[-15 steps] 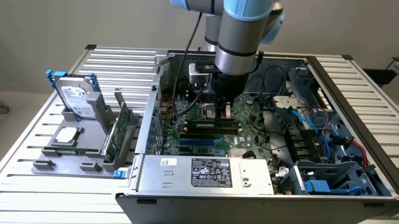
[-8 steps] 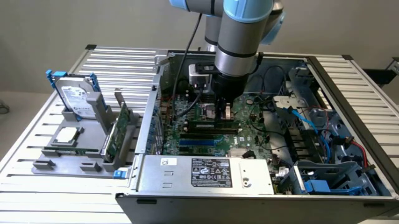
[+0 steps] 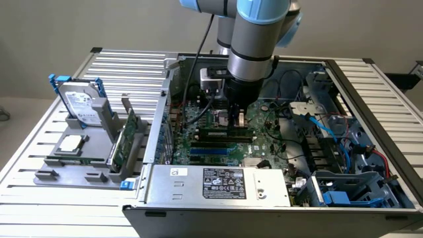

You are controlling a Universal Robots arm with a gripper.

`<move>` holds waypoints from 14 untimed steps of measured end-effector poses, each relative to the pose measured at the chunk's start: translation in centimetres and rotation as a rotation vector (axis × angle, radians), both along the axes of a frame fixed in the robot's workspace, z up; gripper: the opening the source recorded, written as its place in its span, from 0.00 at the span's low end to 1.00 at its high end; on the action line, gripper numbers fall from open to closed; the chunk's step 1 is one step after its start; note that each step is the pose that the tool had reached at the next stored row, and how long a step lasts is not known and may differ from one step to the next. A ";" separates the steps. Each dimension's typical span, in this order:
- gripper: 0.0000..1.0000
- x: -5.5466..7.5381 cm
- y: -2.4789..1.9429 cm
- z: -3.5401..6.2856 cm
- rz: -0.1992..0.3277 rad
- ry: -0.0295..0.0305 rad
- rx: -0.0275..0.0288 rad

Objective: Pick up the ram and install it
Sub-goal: 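Insert the ram into the slot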

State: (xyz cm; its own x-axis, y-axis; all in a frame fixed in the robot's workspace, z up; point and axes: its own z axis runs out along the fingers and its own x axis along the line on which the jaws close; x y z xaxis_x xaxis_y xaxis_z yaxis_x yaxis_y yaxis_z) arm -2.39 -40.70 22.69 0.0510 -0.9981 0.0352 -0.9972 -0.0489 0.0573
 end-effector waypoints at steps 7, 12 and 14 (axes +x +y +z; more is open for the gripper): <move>0.14 0.0 -0.01 -0.03 -0.011 0.0001 -0.0001; 0.14 0.0 -0.03 -0.16 -0.013 0.0000 0.0000; 0.14 0.0 -0.03 -0.20 -0.013 0.0000 0.0001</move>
State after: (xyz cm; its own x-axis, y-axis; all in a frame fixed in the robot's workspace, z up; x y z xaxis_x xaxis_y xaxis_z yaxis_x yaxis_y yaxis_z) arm -2.40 -40.73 22.48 0.0380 -0.9987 0.0351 -0.9977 -0.0360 0.0573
